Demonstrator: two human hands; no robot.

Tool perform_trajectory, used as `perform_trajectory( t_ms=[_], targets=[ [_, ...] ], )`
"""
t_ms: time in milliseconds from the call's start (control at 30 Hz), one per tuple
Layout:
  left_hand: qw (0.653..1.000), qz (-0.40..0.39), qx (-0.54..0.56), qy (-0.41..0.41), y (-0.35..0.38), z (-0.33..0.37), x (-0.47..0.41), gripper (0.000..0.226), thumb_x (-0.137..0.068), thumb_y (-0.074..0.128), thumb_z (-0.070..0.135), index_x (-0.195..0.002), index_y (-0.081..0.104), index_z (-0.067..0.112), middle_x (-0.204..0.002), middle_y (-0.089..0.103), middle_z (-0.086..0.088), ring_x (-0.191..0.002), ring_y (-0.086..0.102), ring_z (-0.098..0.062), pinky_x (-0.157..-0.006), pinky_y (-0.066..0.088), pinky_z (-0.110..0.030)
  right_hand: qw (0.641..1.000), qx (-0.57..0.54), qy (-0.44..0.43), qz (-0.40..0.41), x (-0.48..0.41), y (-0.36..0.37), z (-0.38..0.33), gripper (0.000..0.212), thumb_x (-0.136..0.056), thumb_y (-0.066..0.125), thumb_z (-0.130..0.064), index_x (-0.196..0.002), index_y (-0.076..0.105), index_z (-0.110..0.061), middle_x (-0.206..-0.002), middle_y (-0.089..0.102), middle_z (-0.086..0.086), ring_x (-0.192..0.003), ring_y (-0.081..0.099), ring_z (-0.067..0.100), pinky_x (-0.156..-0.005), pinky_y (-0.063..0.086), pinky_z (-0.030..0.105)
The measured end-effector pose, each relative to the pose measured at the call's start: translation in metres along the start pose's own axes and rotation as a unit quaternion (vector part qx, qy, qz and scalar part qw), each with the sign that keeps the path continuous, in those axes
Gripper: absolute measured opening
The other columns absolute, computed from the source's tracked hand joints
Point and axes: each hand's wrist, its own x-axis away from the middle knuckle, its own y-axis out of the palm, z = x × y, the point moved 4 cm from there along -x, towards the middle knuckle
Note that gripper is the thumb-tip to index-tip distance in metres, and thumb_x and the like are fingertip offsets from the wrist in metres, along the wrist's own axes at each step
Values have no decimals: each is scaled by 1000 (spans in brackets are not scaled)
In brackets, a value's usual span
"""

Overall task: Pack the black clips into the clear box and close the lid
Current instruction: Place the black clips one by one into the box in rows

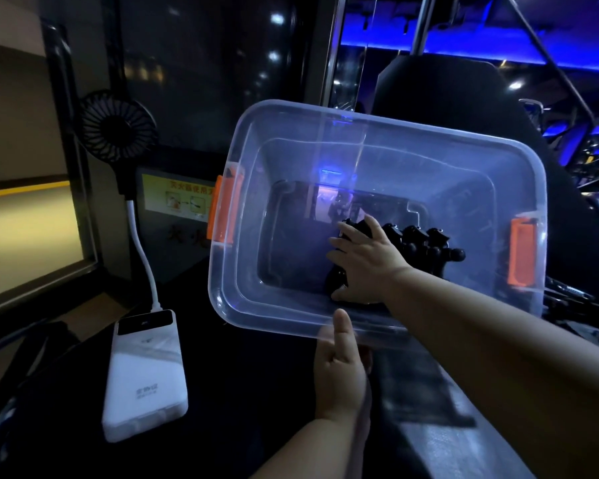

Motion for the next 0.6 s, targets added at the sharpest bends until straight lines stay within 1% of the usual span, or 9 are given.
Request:
perform_trajectory(
  t_ms=[100, 200, 267, 333, 400, 433, 500, 567, 600],
  targets=[
    [1000, -10, 0, -19, 1, -1, -2, 66, -81, 40, 61, -110, 62, 7, -102, 71, -11, -99, 66, -26, -90, 50, -37, 999, -37, 14, 7, 7, -9, 7, 79, -76, 48, -74, -142, 37, -33, -158, 20, -9, -147, -4, 16, -113, -10, 56],
    [999, 3, 7, -39, 1, -2, 0, 48, -92, 42, 49, -103, 59, 5, -95, 68, -11, -88, 62, -25, -82, 48, -34, 992, -102, 71, 17, 23, -18, 20, 77, -78, 46, -75, -143, 34, -35, -158, 16, -12, -147, -7, 13, -114, -6, 56],
    [999, 8, 6, -37, 2, 0, 3, 38, -94, 44, 45, -97, 57, 10, -85, 63, -6, -79, 58, -20, -73, 46, -27, 979, -157, 112, 62, 43, -22, 28, 74, -79, 43, -75, -141, 38, -35, -156, 22, -13, -148, -1, 13, -115, 1, 51],
    [999, 11, 13, -33, 3, 0, 3, 34, -95, 44, 44, -90, 55, 12, -79, 60, -2, -74, 56, -17, -67, 45, -24, 958, -207, 144, 135, 71, -23, 37, 78, -74, 33, -78, -135, 47, -33, -148, 38, -12, -146, 13, 16, -112, 10, 43],
    [999, 16, 7, -28, 2, -2, 1, 37, -95, 44, 45, -88, 57, 11, -76, 60, -2, -70, 55, -14, -65, 46, -23, 938, -245, 176, 169, 100, -17, 45, 81, -70, 27, -77, -129, 55, -30, -137, 51, -9, -141, 24, 17, -108, 17, 39],
    [1000, 15, 3, -25, 2, -3, 1, 42, -96, 43, 46, -91, 59, 7, -72, 61, -1, -64, 53, -11, -62, 46, -20, 935, -248, 192, 168, 112, -11, 47, 80, -70, 27, -77, -127, 56, -30, -134, 53, -8, -140, 26, 16, -107, 20, 40],
    [1000, 16, -2, -16, 2, -4, -1, 50, -97, 40, 44, -93, 60, -2, -56, 61, 4, -50, 47, -5, -51, 43, -15, 936, -240, 216, 138, 133, 0, 49, 73, -75, 33, -77, -127, 56, -31, -134, 52, -9, -140, 25, 14, -106, 23, 41],
    [1000, 18, -11, -7, 2, -5, -2, 50, -97, 40, 44, -89, 60, -2, -52, 63, 4, -49, 46, -7, -53, 42, -19, 932, -251, 235, 115, 148, 10, 50, 60, -82, 45, -71, -127, 56, -32, -136, 50, -9, -141, 23, 14, -106, 23, 41],
    [1000, 17, -14, -4, 3, -4, -1, 48, -98, 40, 44, -88, 59, 1, -53, 65, 3, -51, 46, -9, -56, 41, -21, 928, -262, 235, 123, 154, 11, 52, 57, -83, 48, -67, -125, 57, -30, -134, 52, -7, -139, 26, 16, -106, 25, 41]
  ],
)
